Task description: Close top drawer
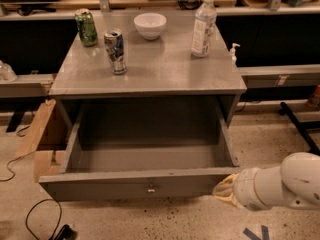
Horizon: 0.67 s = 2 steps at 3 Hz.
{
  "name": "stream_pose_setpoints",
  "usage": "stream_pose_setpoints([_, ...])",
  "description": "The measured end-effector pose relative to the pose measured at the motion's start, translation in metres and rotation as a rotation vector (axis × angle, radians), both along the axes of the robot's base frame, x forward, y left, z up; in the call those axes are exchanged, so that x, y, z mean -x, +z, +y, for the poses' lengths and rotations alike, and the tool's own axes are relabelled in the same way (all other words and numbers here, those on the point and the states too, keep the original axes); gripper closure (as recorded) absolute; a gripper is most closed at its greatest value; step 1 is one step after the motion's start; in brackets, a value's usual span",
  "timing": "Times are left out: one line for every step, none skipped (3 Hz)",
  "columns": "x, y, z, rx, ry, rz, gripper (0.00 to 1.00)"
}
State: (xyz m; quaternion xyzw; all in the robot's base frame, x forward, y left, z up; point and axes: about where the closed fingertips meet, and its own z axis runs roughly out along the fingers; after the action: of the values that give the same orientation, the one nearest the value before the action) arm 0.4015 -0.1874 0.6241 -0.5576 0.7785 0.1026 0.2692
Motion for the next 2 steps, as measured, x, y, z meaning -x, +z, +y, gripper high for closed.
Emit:
stream_pose_setpoints([0.002,0.000,-0.001,0.000,0.000,0.000,1.00])
stream_pose_setpoints([-0.035,0.002,0.010,-0.021,0.011,-0.020,1.00])
